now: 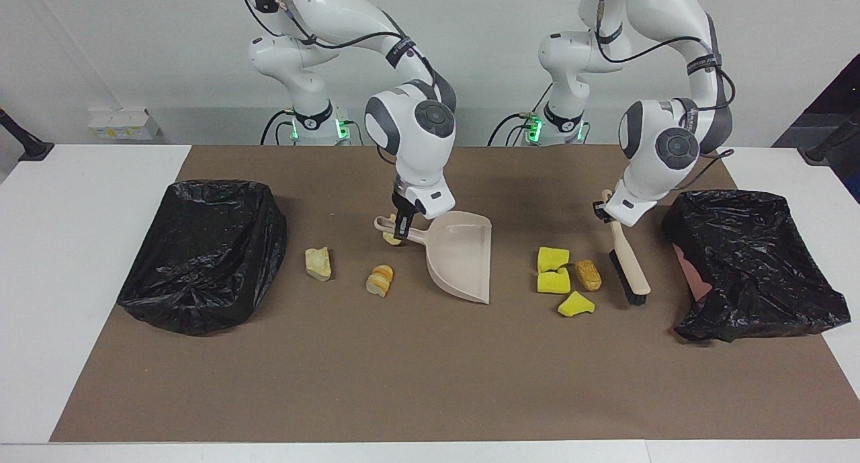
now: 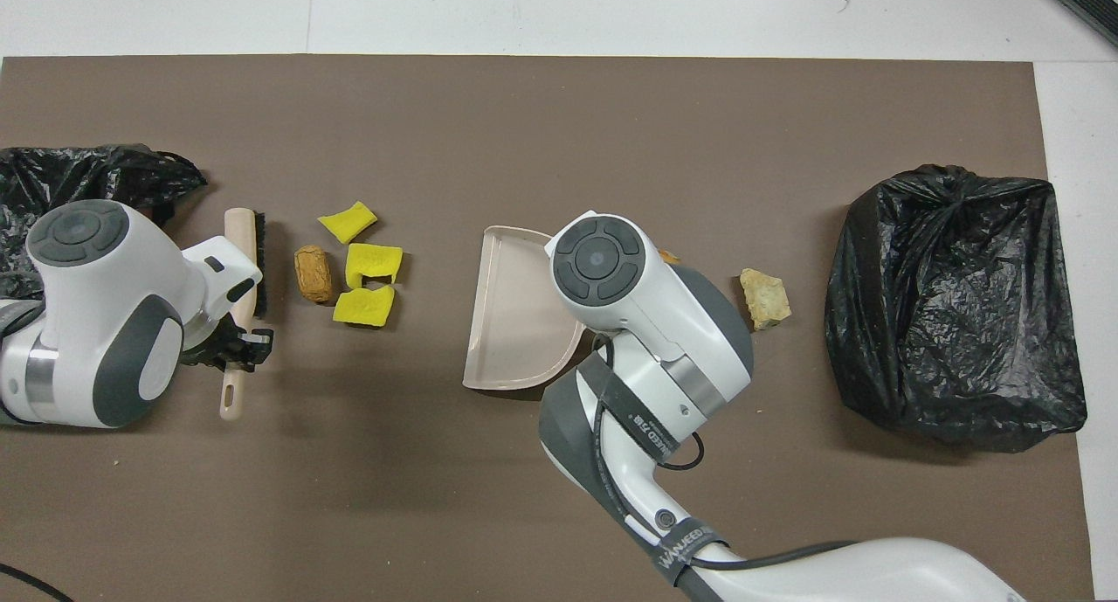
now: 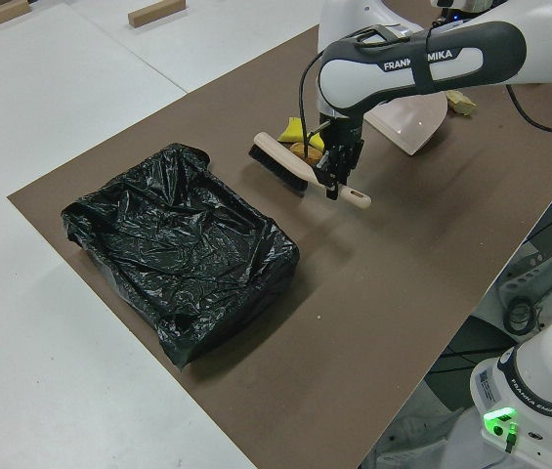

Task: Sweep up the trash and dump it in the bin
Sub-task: 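Sweep the sponge and bread pieces into the dustpan with the left gripper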

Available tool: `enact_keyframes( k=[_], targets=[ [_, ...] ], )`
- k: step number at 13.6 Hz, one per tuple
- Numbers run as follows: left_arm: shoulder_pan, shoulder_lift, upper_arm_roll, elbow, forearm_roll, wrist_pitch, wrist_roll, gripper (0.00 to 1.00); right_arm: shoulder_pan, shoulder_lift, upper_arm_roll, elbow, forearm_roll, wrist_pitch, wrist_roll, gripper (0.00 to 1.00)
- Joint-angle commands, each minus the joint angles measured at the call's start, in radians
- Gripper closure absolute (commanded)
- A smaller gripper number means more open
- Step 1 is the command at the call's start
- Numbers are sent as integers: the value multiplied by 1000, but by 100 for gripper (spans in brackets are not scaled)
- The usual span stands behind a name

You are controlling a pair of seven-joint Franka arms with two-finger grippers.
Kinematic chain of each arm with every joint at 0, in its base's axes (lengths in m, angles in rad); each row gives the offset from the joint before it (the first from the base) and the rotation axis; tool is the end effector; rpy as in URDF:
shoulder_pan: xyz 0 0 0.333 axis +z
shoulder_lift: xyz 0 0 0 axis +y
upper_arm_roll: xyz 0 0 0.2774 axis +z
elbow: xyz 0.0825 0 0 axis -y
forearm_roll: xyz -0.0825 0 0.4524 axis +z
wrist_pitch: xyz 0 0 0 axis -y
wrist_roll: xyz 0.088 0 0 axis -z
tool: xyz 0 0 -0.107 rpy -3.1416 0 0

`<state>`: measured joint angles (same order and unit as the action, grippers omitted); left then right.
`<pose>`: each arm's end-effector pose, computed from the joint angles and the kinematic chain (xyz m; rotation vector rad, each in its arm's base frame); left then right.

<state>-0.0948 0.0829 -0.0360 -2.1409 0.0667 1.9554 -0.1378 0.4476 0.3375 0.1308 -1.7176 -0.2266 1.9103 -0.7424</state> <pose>0.5669 -0.0703 0.2669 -3.0256 0.0403 0.3934 0.5812 0.3553 0.3140 2.2727 1.9286 -0.2289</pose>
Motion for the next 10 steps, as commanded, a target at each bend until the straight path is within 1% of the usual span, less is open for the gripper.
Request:
enact_keyframes(
  k=[1,3,4,6,8,10],
  targets=[
    [-74,35,4,-10,-77,69,6,100,-4,-2,6,-22,-10,32,-25,100],
    [-91,43,1,-11,-128,83,0,100,-4,-2,6,-25,-8,35,-25,100],
    [-129,49,2,-10,-134,85,-5,100,-4,-2,6,-27,-8,38,-25,100],
    [-163,60,1,-8,-175,89,-28,100,-4,-2,6,-27,-8,38,-25,100],
    [-227,58,1,-10,-179,89,-55,100,-4,-2,6,-27,-8,38,-25,100],
    [-285,55,1,-10,-218,89,-68,100,-4,-2,6,-27,-7,38,-25,100]
  ],
)
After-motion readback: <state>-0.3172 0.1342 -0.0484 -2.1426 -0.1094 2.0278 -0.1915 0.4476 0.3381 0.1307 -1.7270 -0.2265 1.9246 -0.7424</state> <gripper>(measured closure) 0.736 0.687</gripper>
